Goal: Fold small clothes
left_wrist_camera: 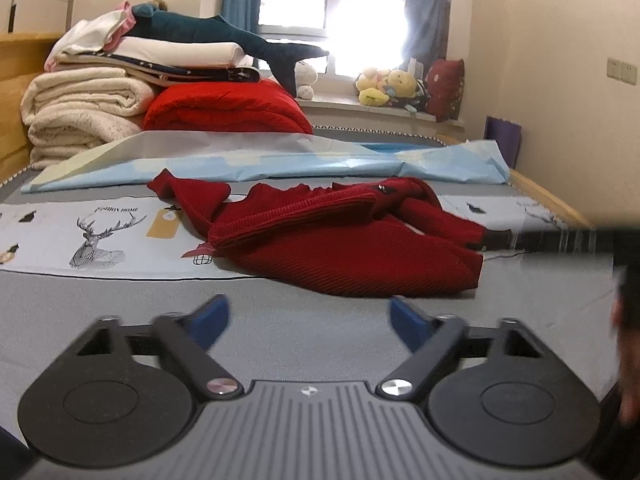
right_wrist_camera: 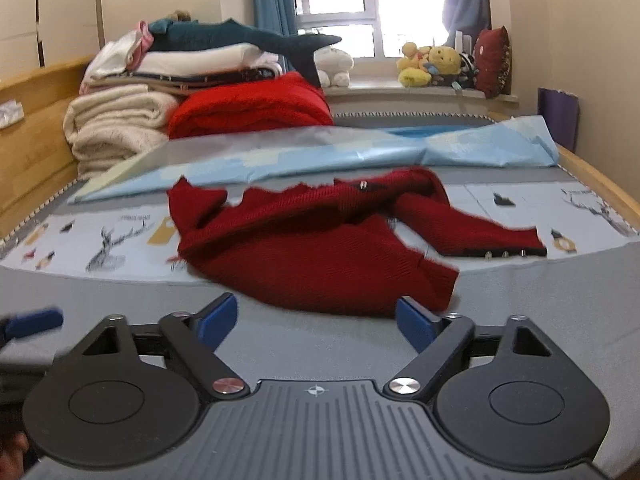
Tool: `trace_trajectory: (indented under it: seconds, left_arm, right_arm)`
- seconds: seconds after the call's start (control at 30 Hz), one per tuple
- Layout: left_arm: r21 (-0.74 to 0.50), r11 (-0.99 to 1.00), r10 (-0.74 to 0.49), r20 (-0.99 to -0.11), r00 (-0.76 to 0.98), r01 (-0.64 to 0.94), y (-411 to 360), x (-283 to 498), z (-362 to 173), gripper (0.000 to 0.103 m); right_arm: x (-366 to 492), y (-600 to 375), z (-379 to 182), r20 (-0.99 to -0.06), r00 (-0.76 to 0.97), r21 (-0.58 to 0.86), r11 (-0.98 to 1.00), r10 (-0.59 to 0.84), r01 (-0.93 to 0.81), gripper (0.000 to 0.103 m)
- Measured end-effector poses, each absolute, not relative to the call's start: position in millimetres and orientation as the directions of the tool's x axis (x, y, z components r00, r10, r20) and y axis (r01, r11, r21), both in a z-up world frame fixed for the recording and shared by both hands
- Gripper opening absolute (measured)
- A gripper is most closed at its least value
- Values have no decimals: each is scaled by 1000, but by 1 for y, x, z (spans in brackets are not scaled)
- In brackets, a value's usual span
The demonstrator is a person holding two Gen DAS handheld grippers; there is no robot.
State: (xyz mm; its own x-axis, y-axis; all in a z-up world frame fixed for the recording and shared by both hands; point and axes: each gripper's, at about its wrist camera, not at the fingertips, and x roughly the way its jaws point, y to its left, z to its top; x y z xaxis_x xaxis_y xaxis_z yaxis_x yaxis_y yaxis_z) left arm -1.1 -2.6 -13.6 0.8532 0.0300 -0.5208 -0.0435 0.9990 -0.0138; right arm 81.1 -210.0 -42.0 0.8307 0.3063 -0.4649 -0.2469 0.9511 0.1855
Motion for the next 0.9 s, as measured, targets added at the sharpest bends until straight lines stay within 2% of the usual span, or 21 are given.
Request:
trace_trajectory:
  seconds: [0.13, 0.17, 0.23, 0.3, 0.4, 0.6, 0.67, 0.83, 0.9]
  left_arm:
    - [29, 999, 33, -564, 825, -20, 2, 3, -21, 52]
    - [9, 1000, 17, -571, 821, -15, 2, 3, -23, 49]
    - [-18, 1000, -10, -589, 808, 0, 4, 7, -25, 33]
    - [-56, 998, -52, -606, 794, 22, 8, 15, -25, 25]
    - [-37, 998, -65, -592, 803, 54, 8, 44, -20, 19]
    - [66, 995, -18, -581, 814, 69, -6, 155, -15, 20]
    - [89, 994, 7, -592, 806, 56, -7, 201, -21, 25]
    - [81, 997, 49, -665, 745, 6, -4, 291, -51, 66]
    - [101, 995, 69, -688, 723, 2, -5, 318, -65, 68]
  right_arm:
    - [106, -239, -25, -372, 883, 136, 958, 286, -253, 83]
    - [113, -245, -22, -368, 894, 90, 967, 255, -239, 83]
    - [130, -261, -23, -381, 898, 76, 976, 220, -206, 83]
    - [143, -280, -30, -401, 892, 127, 977, 209, -172, 81]
    - [152, -300, -44, -458, 870, 189, 976, 184, -107, 70]
    - [154, -315, -39, -414, 889, 191, 974, 196, -126, 70]
    - [157, -319, -41, -427, 881, 203, 971, 201, -123, 70]
    - [159, -327, -39, -437, 874, 201, 970, 213, -136, 70]
    - [159, -329, -39, -444, 867, 207, 967, 228, -148, 70]
